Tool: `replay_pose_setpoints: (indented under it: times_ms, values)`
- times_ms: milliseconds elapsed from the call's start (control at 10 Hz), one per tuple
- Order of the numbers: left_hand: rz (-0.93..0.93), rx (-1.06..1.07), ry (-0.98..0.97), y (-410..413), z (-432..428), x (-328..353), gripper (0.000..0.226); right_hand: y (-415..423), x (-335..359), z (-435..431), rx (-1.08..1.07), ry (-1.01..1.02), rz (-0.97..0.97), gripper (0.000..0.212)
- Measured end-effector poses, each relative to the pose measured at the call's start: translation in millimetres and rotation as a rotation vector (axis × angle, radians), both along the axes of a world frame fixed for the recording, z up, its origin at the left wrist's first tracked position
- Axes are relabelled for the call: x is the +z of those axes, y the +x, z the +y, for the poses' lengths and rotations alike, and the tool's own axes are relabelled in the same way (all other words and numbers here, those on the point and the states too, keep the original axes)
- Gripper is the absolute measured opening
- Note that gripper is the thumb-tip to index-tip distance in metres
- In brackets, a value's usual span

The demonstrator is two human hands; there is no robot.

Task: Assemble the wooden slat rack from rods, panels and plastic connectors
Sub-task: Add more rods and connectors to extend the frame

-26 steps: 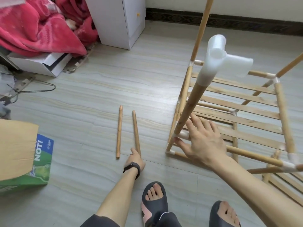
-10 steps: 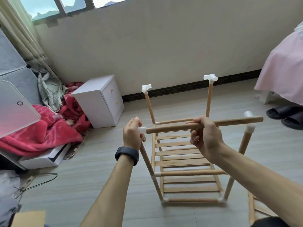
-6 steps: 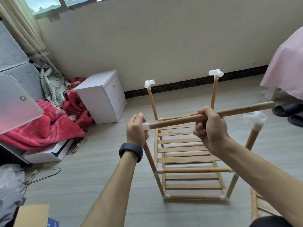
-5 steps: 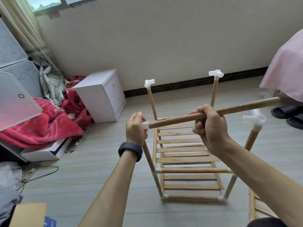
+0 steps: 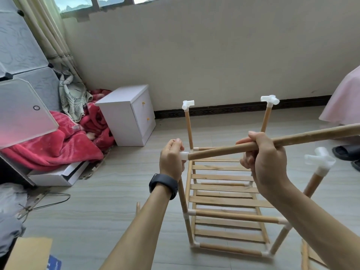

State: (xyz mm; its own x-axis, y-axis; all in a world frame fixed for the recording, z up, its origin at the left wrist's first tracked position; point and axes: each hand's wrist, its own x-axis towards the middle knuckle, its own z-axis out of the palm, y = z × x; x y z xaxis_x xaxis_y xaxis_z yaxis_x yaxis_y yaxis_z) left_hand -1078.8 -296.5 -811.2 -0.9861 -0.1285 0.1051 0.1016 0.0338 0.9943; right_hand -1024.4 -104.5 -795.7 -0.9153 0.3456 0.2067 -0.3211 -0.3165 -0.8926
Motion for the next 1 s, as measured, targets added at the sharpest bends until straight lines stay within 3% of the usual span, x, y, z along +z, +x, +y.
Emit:
replay_pose_setpoints:
  times_ms: [300, 500, 600, 800, 1000]
  values:
    - [0.011, -0.019, -0.008, 1, -1, 1, 0.033, -14, 4, -3, -0.077, -0.128, -0.113, 0.039]
    - [0.068, 0.038, -0.073, -2, 2, -1, 0.030, -6, 13, -16, -0.135, -0.054, 0.076, 0.036]
    - [0.075, 0.041, -0.085, -2, 3, 0, 0.031, -6, 12, -18, -0.129, -0.060, 0.072, 0.039]
    - [0.060, 0.116, -0.054, 1, 4, 5, 0.022, -14, -13, -11, 0.024, -0.149, -0.162, 0.043]
    - [-0.015, 0.163, -0.059, -2, 2, -2, 0.034, -7, -28, -25, 0.123, -0.185, -0.178, 0.038]
